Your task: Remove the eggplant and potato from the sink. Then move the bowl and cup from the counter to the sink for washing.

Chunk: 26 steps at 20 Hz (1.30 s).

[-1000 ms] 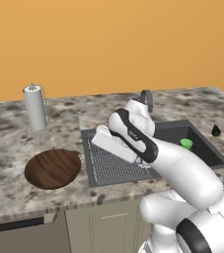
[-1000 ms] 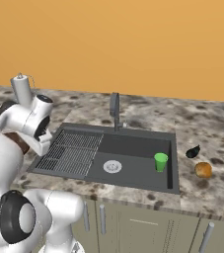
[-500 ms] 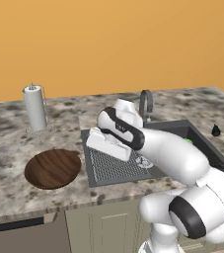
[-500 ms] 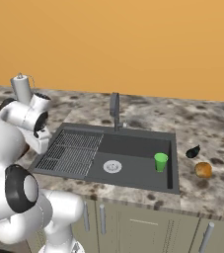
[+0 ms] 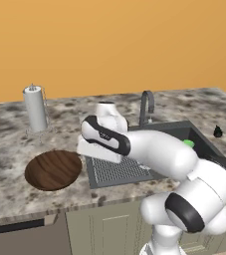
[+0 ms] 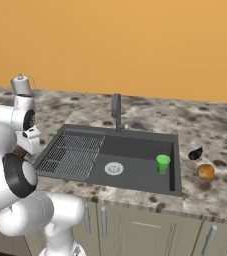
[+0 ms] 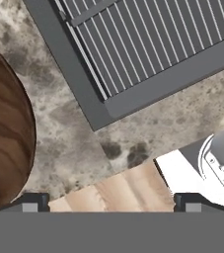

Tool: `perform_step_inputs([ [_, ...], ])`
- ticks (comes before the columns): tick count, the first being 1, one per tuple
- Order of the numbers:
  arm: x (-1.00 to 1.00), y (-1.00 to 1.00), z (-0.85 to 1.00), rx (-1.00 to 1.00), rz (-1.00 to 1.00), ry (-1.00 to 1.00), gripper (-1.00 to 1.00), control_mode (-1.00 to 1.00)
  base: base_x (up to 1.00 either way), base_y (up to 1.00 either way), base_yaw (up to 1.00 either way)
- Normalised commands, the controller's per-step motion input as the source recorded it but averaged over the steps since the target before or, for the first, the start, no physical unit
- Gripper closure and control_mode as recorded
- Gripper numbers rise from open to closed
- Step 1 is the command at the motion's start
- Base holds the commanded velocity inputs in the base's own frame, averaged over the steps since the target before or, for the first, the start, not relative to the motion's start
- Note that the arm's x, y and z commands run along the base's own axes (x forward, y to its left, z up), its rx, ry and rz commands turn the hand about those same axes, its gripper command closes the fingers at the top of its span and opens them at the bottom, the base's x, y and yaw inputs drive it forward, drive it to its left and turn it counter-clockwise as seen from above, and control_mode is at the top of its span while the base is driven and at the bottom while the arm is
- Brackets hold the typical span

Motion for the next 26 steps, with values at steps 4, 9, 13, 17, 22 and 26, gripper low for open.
perform_step_inputs([
  [4, 0.00, 0.06, -0.22, -0.13, 0.00, 0.00, -1.00, -1.00, 0.00, 0.00, 0.00],
  [9, 0.05, 0.03, -0.16, -0.06, 0.00, -0.01, -1.00, -1.00, 0.00, 0.00, 0.00],
  [13, 0.08, 0.03, -0.10, 0.00, 0.00, -0.05, -1.00, -1.00, 0.00, 0.00, 0.00],
  [17, 0.09, 0.06, -0.10, 0.00, 0.00, -0.09, -1.00, -1.00, 0.00, 0.00, 0.00],
  [22, 0.09, 0.06, -0.11, 0.00, 0.00, -0.09, -1.00, -1.00, 0.00, 0.00, 0.00],
  [26, 0.11, 0.07, -0.12, 0.00, 0.00, -0.07, -1.00, -1.00, 0.00, 0.00, 0.00],
])
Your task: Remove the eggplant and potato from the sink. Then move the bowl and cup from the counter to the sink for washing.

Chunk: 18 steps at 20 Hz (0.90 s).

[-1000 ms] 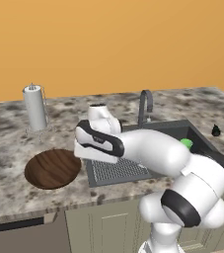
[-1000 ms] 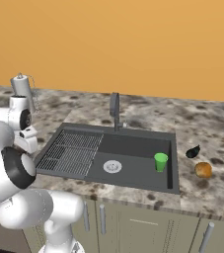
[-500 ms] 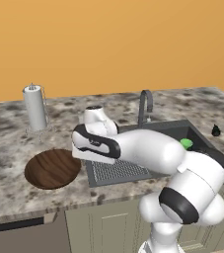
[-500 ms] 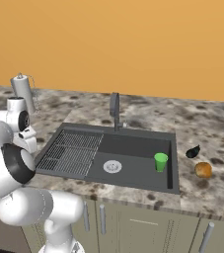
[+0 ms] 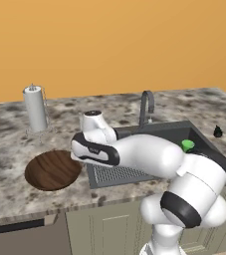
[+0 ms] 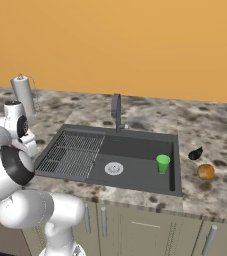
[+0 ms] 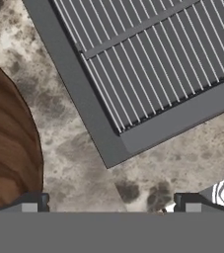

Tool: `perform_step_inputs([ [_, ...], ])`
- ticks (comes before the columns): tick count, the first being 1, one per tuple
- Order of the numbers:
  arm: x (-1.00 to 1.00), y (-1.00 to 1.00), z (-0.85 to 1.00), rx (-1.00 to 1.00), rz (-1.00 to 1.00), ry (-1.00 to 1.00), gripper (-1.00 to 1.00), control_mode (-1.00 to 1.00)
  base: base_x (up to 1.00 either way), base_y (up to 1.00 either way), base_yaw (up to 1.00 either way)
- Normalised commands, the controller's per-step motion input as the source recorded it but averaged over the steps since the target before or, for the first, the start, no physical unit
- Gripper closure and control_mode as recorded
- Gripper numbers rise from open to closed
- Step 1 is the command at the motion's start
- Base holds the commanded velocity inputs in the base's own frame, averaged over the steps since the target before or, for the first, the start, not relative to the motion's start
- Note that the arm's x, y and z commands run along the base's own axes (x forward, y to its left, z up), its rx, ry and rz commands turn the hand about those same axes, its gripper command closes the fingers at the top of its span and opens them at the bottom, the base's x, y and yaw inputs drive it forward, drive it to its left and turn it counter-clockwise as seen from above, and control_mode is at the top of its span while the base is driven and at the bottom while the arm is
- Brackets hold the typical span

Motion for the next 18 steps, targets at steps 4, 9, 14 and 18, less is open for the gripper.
perform_step_inputs([
  [4, 0.17, 0.01, -0.10, 0.00, 0.00, 0.00, -1.00, -1.00, 0.00, 0.00, 0.00],
  [9, 0.21, 0.03, -0.08, 0.01, 0.01, 0.00, -1.00, -1.00, 0.00, 0.00, 0.00],
  [14, 0.23, 0.12, -0.06, 0.03, 0.05, 0.00, -1.00, -1.00, 0.00, 0.00, 0.00],
  [18, 0.19, 0.19, -0.05, 0.02, 0.04, 0.00, -1.00, -1.00, 0.00, 0.00, 0.00],
])
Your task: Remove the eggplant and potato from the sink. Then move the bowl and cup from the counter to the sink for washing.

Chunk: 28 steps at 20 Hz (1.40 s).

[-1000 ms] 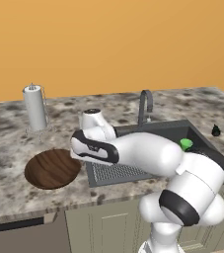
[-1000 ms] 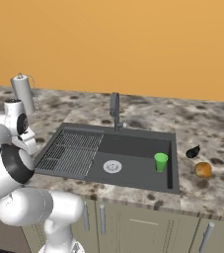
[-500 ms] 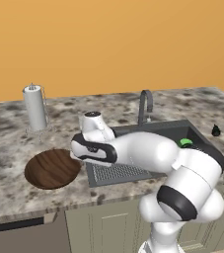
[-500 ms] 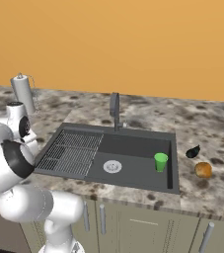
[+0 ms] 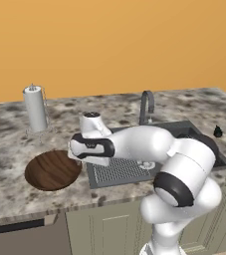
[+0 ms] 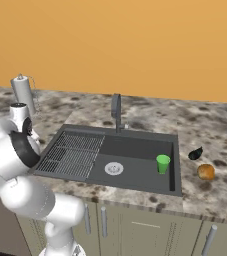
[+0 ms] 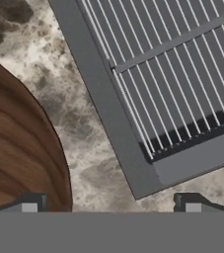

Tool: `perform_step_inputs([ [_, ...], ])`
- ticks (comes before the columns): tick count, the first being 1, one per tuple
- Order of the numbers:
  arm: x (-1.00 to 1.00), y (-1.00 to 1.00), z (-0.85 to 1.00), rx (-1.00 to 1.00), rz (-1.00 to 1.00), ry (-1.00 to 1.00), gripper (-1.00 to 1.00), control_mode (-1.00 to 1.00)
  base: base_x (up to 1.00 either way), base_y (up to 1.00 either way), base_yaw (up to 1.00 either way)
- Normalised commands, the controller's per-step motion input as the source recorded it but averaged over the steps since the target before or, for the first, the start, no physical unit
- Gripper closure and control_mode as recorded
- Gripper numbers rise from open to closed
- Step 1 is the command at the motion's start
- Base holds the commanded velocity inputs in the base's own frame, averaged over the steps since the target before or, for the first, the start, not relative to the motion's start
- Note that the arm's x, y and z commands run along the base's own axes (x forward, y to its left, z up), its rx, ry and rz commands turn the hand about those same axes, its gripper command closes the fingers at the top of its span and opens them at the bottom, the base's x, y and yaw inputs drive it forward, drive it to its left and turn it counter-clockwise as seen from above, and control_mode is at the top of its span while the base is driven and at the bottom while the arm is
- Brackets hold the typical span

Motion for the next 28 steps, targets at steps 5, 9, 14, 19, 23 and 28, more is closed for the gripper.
perform_step_inputs([
  [5, 0.12, 0.22, -0.08, 0.02, 0.04, 0.00, -1.00, -1.00, 0.00, 0.00, 0.00],
  [9, 0.07, 0.23, -0.14, 0.00, 0.02, 0.00, -1.00, -1.00, 0.00, 0.00, 0.00],
  [14, 0.10, 0.16, -0.17, 0.00, 0.01, 0.00, -1.00, -1.00, 0.00, 0.00, 0.00],
  [19, 0.14, 0.08, -0.17, 0.00, 0.01, 0.00, -1.00, -1.00, 0.00, 0.00, 0.00],
  [23, 0.12, 0.07, -0.18, 0.00, 0.00, 0.00, -1.00, -1.00, 0.00, 0.00, 0.00],
  [28, 0.08, 0.15, -0.13, 0.00, 0.01, 0.00, -1.00, -1.00, 0.00, 0.00, 0.00],
])
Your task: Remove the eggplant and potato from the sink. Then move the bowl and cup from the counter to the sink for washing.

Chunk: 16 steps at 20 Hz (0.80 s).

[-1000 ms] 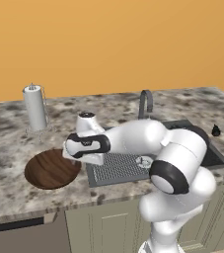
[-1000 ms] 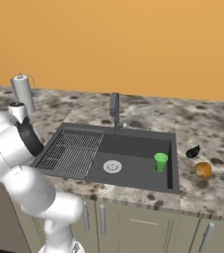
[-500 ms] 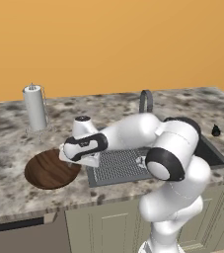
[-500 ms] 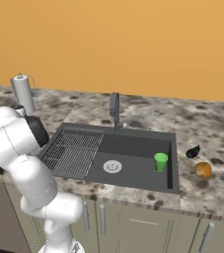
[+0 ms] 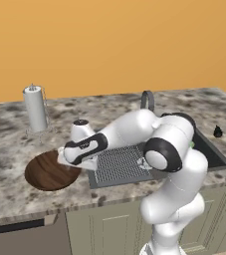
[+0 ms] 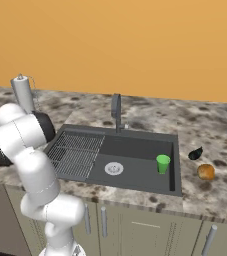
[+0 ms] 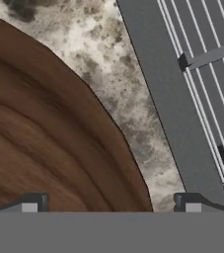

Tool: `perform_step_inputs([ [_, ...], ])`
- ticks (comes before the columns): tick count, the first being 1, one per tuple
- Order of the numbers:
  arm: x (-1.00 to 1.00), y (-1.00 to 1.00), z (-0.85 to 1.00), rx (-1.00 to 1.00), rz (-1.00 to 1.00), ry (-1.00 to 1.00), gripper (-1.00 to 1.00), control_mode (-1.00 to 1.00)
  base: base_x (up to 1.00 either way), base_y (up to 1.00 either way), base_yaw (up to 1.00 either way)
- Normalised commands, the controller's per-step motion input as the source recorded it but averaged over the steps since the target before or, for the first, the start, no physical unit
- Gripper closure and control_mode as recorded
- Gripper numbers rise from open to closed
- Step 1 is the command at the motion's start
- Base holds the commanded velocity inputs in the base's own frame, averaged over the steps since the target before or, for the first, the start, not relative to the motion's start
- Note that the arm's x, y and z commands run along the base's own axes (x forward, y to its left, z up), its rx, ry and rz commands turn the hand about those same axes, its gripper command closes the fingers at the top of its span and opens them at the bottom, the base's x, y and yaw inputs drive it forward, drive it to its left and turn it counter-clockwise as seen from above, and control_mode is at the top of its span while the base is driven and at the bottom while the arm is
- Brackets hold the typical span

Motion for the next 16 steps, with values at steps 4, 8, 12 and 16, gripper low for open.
perform_step_inputs([
  [4, 0.00, 0.22, -0.08, 0.03, 0.01, -0.01, -1.00, -1.00, 0.00, 0.00, 0.00],
  [8, 0.00, 0.21, -0.08, 0.01, 0.00, 0.00, -1.00, -1.00, 0.00, 0.00, 0.00],
  [12, 0.02, 0.17, -0.10, 0.00, 0.00, 0.00, 1.00, -1.00, 0.00, 0.00, 0.00],
  [16, 0.04, 0.08, -0.13, 0.00, 0.00, 0.01, 1.00, -1.00, 0.00, 0.00, 0.00],
])
